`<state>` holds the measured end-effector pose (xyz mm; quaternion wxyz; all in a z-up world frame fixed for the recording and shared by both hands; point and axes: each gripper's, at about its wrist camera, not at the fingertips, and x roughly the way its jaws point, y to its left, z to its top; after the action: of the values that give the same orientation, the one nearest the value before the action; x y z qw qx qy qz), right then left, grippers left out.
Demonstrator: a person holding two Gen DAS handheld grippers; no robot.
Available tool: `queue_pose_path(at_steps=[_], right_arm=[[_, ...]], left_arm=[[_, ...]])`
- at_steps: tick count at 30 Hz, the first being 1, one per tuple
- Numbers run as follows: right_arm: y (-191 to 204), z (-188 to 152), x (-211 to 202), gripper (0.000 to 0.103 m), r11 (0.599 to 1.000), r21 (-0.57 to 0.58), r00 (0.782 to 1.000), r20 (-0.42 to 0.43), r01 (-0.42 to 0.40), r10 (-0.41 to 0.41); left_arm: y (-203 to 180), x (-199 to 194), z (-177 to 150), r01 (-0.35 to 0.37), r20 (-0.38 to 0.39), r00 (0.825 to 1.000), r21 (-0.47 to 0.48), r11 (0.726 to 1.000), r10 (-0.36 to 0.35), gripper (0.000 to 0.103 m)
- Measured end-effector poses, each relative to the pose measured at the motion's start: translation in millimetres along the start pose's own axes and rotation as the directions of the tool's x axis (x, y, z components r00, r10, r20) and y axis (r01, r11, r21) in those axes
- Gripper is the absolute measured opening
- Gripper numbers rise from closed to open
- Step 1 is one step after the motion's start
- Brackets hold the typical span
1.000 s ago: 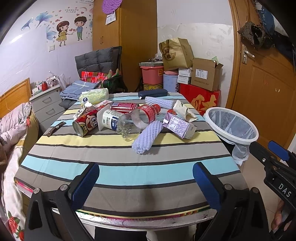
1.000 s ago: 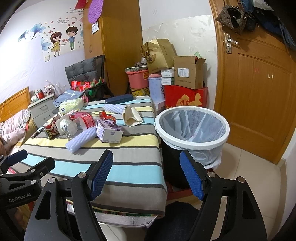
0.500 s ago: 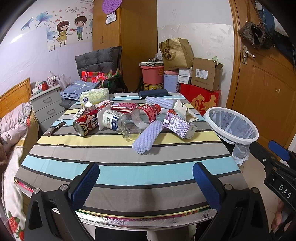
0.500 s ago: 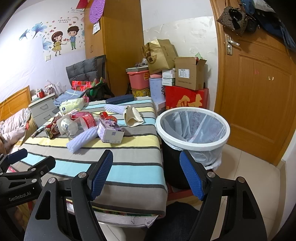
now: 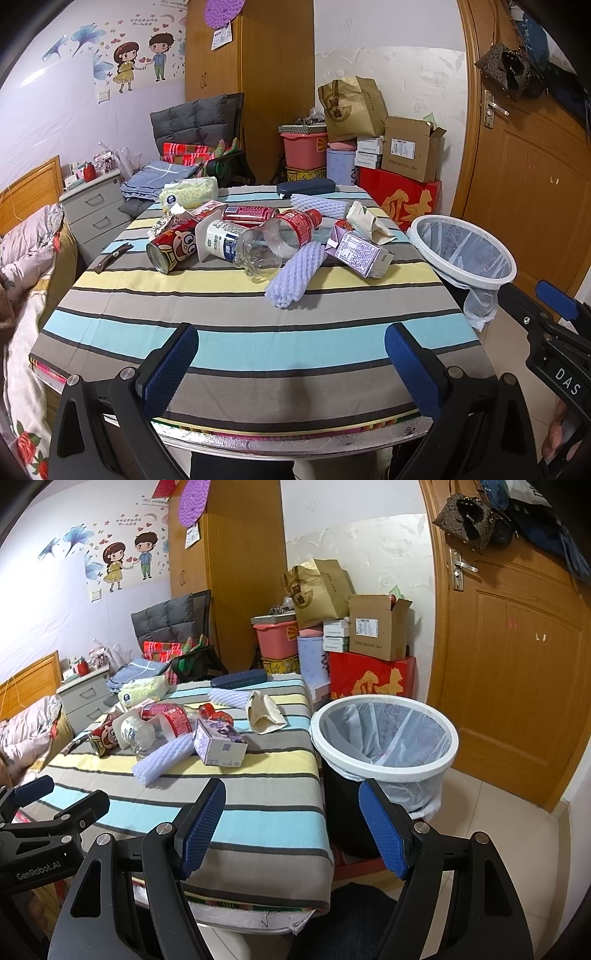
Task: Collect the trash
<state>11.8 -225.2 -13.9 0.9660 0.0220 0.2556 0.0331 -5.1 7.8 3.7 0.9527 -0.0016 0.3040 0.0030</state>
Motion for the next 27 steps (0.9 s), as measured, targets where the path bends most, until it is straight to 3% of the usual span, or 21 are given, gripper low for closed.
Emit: queue_pose_path(at_steps=[21,27], right_arm=[[3,2,3,0.076,1.000,-0.014,1.000,-0.005,0.001,-0.001],[7,7,17,0.076,0.999,-0.036,1.000,-0.013,-0.017,0.017]], left_arm=[[3,2,2,-0.002,-0.007,1.000,0.000,1.000,0.002,0.102],[10,25,9,0.005,-0.058,0.998,0.000,1.000,-0.005,0.102]])
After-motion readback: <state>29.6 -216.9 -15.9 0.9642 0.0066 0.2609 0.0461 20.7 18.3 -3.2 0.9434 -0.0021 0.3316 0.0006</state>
